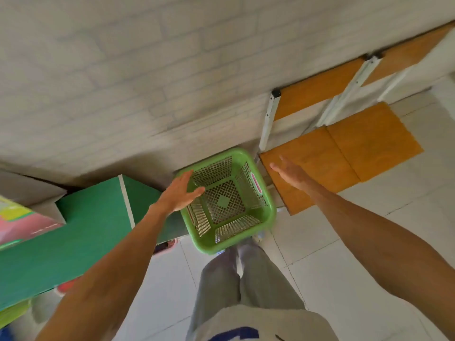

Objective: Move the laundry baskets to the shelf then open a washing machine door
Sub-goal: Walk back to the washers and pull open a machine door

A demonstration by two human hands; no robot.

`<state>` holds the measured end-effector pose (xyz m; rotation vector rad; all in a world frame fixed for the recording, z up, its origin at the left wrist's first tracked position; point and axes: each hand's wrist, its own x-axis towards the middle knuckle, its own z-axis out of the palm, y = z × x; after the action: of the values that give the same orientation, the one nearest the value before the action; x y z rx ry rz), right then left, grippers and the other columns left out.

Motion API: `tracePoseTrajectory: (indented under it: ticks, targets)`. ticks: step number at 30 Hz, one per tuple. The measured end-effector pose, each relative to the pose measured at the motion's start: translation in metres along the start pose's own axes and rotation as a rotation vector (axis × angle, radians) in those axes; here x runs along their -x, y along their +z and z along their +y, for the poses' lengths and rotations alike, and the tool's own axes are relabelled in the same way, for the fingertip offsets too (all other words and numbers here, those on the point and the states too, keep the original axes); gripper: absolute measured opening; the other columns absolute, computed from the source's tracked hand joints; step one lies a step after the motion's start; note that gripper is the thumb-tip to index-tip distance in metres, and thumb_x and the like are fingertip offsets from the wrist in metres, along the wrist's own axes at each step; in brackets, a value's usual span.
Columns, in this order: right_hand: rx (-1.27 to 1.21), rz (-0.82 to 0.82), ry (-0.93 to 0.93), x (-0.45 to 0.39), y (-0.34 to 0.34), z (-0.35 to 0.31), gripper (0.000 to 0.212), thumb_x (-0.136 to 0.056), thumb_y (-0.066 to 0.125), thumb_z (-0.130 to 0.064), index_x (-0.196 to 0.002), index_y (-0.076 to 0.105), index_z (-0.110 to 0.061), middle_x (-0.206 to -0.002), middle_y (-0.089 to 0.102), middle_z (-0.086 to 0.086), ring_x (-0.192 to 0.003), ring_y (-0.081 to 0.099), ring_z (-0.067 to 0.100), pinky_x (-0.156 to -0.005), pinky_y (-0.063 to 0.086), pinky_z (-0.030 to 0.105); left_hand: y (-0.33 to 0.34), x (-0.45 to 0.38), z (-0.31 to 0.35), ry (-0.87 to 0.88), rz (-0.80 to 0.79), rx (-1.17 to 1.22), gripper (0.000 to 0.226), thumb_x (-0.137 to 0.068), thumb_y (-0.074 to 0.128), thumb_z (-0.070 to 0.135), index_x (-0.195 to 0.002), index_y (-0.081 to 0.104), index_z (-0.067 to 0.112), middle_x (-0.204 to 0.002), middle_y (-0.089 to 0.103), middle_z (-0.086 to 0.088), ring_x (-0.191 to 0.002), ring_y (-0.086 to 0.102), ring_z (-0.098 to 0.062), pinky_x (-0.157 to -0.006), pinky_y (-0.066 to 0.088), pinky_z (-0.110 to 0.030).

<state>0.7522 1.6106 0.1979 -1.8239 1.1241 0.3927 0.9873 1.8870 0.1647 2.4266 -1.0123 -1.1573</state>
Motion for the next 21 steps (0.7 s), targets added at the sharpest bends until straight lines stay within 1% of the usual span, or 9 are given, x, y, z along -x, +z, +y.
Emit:
tracePoseTrajectory:
  ticks: [3, 5, 8, 10, 11, 14, 15, 18, 21]
  targets:
    - [-0.008, 0.118, 0.021, 0.043, -0.056, 0.018, 0.085, -0.088, 0.032, -0.074, -0.155, 0.013, -0.027, -0.164, 0.011, 0.000, -0.150, 0.015, 0.026, -0.117, 0.018, 0.047, -0.032, -0.006, 0.058, 0.135, -0.001, -0.207, 0.091, -0.084, 0.041, 0.077, -0.156, 0.010, 0.030, -0.164, 0.018, -0.006, -0.149, 0.021, -0.030, -0.118, 0.023, -0.056]
    - [-0.053, 0.208, 0.063, 0.077, -0.094, 0.037, 0.091, -0.083, 0.033, -0.079, -0.155, 0.014, -0.027, -0.163, 0.014, 0.000, -0.149, 0.018, 0.027, -0.116, 0.022, 0.047, -0.043, -0.015, 0.108, 0.232, -0.007, -0.295, 0.091, -0.084, 0.040, 0.077, -0.156, 0.010, 0.030, -0.164, 0.017, -0.004, -0.149, 0.019, -0.029, -0.118, 0.022, -0.055]
    - [-0.064, 0.313, 0.120, 0.126, -0.148, 0.088, 0.095, -0.080, 0.035, -0.081, -0.155, 0.017, -0.024, -0.162, 0.020, 0.003, -0.147, 0.024, 0.028, -0.117, 0.025, 0.047, -0.044, -0.026, 0.200, 0.365, -0.016, -0.398, 0.089, -0.087, 0.044, 0.073, -0.157, 0.013, 0.027, -0.164, 0.019, -0.004, -0.149, 0.020, -0.025, -0.119, 0.023, -0.049]
    - [-0.079, 0.392, 0.175, 0.158, -0.183, 0.131, 0.112, -0.066, 0.032, -0.093, -0.155, 0.017, -0.025, -0.162, 0.019, 0.005, -0.147, 0.025, 0.029, -0.117, 0.026, 0.049, -0.035, -0.025, 0.267, 0.461, -0.008, -0.434, 0.086, -0.088, 0.047, 0.069, -0.156, 0.016, 0.026, -0.163, 0.021, -0.003, -0.149, 0.021, -0.024, -0.118, 0.024, -0.047]
    - [-0.082, 0.433, 0.196, 0.178, -0.200, 0.150, 0.113, -0.066, 0.032, -0.092, -0.154, 0.018, -0.023, -0.162, 0.020, 0.007, -0.146, 0.026, 0.030, -0.116, 0.027, 0.049, -0.027, -0.022, 0.301, 0.508, -0.011, -0.457, 0.086, -0.088, 0.047, 0.069, -0.156, 0.016, 0.027, -0.163, 0.021, -0.002, -0.149, 0.021, -0.024, -0.118, 0.024, -0.046]
    - [-0.023, 0.543, 0.216, 0.240, -0.250, 0.208, 0.086, -0.088, 0.038, -0.071, -0.154, 0.021, -0.019, -0.161, 0.023, 0.009, -0.145, 0.028, 0.030, -0.116, 0.027, 0.046, 0.005, -0.010, 0.402, 0.629, -0.011, -0.531, 0.087, -0.088, 0.049, 0.068, -0.156, 0.015, 0.025, -0.164, 0.019, -0.001, -0.149, 0.020, -0.024, -0.117, 0.024, -0.044]
    - [0.005, 0.585, 0.217, 0.260, -0.266, 0.230, 0.084, -0.089, 0.037, -0.069, -0.154, 0.021, -0.019, -0.161, 0.022, 0.008, -0.146, 0.026, 0.029, -0.117, 0.025, 0.045, 0.019, -0.004, 0.436, 0.668, 0.006, -0.554, 0.088, -0.087, 0.049, 0.068, -0.156, 0.016, 0.024, -0.164, 0.019, -0.003, -0.149, 0.020, -0.025, -0.117, 0.023, -0.044]
    - [0.043, 0.664, 0.250, 0.323, -0.313, 0.296, 0.089, -0.085, 0.034, -0.076, -0.154, 0.021, -0.022, -0.162, 0.018, 0.005, -0.148, 0.022, 0.026, -0.119, 0.020, 0.046, 0.067, 0.024, 0.530, 0.744, 0.008, -0.603, 0.089, -0.088, 0.047, 0.069, -0.157, 0.014, 0.026, -0.165, 0.013, -0.003, -0.152, 0.014, -0.023, -0.119, 0.018, -0.044]
    - [0.068, 0.733, 0.323, 0.384, -0.355, 0.361, 0.085, -0.088, 0.035, -0.072, -0.154, 0.021, -0.021, -0.162, 0.019, 0.006, -0.148, 0.021, 0.025, -0.120, 0.018, 0.048, 0.118, 0.057, 0.610, 0.825, 0.014, -0.629, 0.087, -0.088, 0.048, 0.068, -0.157, 0.013, 0.028, -0.165, 0.012, 0.000, -0.152, 0.013, -0.022, -0.120, 0.018, -0.043]
